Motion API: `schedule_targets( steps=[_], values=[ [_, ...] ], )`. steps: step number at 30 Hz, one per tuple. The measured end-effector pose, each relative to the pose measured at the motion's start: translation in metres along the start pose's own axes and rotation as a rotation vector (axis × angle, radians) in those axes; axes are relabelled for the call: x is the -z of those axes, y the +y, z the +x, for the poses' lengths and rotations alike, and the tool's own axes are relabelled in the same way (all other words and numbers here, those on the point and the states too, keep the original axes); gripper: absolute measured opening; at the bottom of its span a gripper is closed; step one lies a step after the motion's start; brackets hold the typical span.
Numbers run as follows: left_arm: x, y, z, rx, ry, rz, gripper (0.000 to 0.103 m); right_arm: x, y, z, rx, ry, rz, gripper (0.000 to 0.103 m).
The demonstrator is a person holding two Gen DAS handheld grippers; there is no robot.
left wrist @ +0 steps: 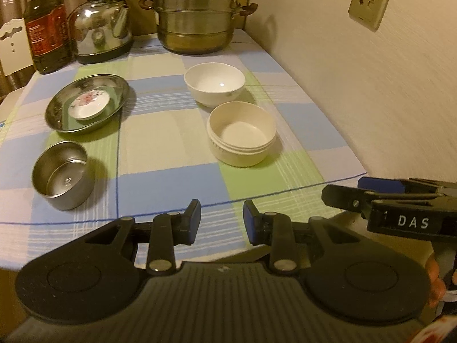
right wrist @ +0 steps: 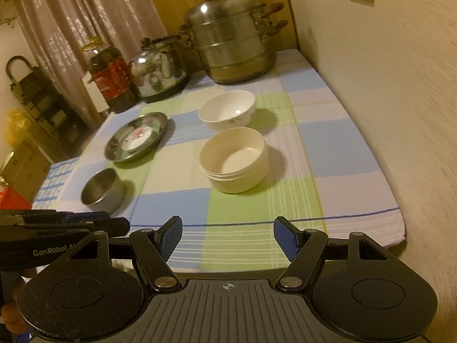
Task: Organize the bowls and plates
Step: 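Reach both grippers to the rim of the wide cream bowl stack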
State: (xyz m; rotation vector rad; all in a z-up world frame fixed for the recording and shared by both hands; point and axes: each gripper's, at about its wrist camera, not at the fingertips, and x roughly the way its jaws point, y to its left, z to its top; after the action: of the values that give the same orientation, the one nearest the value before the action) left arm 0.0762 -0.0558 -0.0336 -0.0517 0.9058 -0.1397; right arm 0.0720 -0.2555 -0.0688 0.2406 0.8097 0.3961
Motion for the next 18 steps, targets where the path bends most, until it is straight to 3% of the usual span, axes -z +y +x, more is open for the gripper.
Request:
schedule_targets(
  steps=[18],
  values=[
    [-0.065,0.024,0.088,0.095,0.054,0.048,0.029,-0.051,-0.031,0.065,0.124,0.018,0.083,0.070]
  ],
)
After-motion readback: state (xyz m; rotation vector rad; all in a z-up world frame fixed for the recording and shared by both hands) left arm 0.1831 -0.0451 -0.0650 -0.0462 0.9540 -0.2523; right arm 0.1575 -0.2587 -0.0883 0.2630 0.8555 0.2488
